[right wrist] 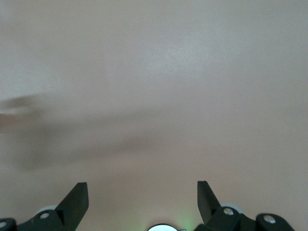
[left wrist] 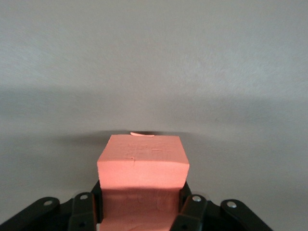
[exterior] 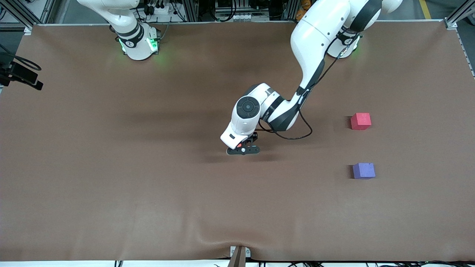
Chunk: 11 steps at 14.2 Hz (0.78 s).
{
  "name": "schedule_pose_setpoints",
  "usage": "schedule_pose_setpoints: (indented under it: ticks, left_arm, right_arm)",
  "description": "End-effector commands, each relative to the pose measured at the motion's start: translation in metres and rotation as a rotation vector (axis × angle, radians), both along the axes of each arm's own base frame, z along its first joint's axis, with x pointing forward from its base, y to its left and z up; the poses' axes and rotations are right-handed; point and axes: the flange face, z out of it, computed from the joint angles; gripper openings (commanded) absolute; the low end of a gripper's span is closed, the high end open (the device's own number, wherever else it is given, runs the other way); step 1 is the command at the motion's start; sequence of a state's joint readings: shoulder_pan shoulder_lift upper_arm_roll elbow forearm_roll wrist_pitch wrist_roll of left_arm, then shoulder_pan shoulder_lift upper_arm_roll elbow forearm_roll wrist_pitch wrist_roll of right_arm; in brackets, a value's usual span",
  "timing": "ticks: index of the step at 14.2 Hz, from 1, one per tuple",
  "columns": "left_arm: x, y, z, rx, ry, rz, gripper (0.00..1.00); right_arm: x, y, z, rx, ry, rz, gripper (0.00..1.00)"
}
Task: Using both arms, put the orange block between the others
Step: 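Lift the orange cube with the left gripper toward the pink cube, then carry the orange cube into the gap between pink and purple cubes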
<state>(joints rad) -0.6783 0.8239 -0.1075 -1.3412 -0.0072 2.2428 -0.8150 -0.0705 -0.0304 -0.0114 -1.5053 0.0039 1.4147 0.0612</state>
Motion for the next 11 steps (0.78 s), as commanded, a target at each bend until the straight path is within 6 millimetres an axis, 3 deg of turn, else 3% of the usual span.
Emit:
schedule_pose_setpoints:
  ticks: [1,5,7,11]
  left_arm:
    - [0.015,0.033,0.073,0.023,0.004,0.033,0.00]
    - [0.045,0.107,0.159,0.038,-0.004,0.043,0.00]
    - [0.064,0.159,0.197,0.038,-0.020,0.041,0.00]
    - [0.084,0.253,0.247,0.053,0.003,-0.035,0.00]
  right_arm:
    - [-0.005,0.008,0.004,-0.011,-0.004,0.002,1.00]
    - [-0.003,0.014,0.007,-0.010,-0.018,0.021,1.00]
    - [-0.004,0.013,0.012,-0.021,-0.021,0.009,1.00]
    - [-0.002,0.008,0.013,-0.010,-0.033,0.003,1.00]
